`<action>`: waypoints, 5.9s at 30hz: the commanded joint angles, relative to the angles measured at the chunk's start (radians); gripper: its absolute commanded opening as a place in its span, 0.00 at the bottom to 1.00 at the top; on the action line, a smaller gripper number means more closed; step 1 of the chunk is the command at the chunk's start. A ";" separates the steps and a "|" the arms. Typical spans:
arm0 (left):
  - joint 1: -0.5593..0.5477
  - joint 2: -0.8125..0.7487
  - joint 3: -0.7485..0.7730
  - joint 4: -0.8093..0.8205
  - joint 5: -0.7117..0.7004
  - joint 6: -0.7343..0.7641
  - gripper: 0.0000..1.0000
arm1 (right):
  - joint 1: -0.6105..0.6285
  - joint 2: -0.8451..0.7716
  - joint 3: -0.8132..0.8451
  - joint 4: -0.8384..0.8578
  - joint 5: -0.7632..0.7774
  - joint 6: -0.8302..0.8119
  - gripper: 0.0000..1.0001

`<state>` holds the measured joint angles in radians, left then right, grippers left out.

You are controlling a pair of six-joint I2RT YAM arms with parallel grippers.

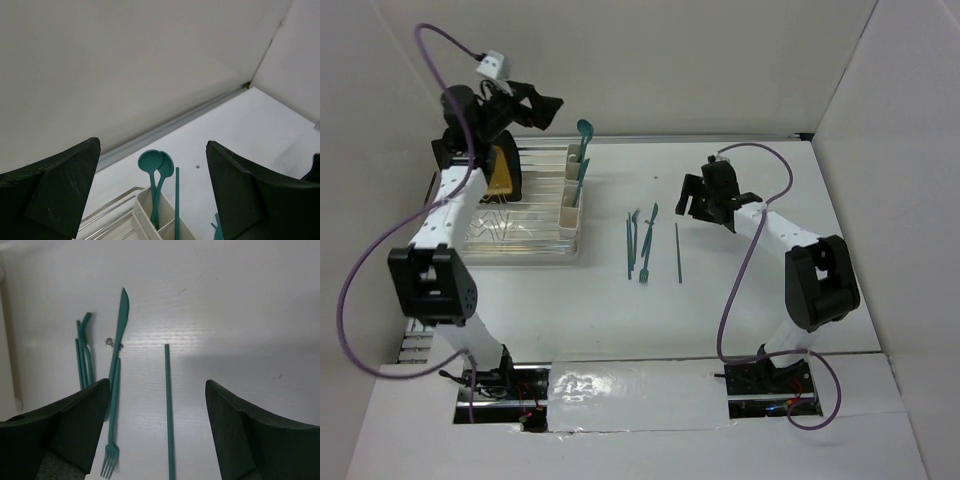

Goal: Sort the eating utensils into containers

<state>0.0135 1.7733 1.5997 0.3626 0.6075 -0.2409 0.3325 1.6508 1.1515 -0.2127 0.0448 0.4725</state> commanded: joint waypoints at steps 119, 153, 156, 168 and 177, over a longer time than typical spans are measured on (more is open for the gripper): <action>-0.102 -0.057 -0.193 0.303 0.045 0.049 0.00 | -0.041 -0.237 0.097 -0.159 -0.121 -0.040 1.00; 0.002 -0.443 -0.240 -0.103 -0.172 -0.063 0.96 | 0.226 0.181 0.218 -0.137 -0.002 0.124 0.73; -0.006 -0.526 -0.320 -0.152 -0.176 -0.049 0.97 | 0.243 0.234 0.231 -0.163 0.043 0.121 0.64; -0.009 -0.750 -0.484 -0.255 -0.252 0.018 1.00 | 0.272 0.281 0.242 -0.297 0.075 0.094 0.43; -0.007 -0.784 -0.521 -0.271 -0.252 0.009 1.00 | 0.332 0.253 0.162 -0.277 0.053 0.114 0.42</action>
<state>0.0071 1.0210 1.0775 0.0628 0.3618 -0.2379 0.6437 1.9495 1.3148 -0.4789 0.0921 0.5819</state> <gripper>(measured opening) 0.997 0.426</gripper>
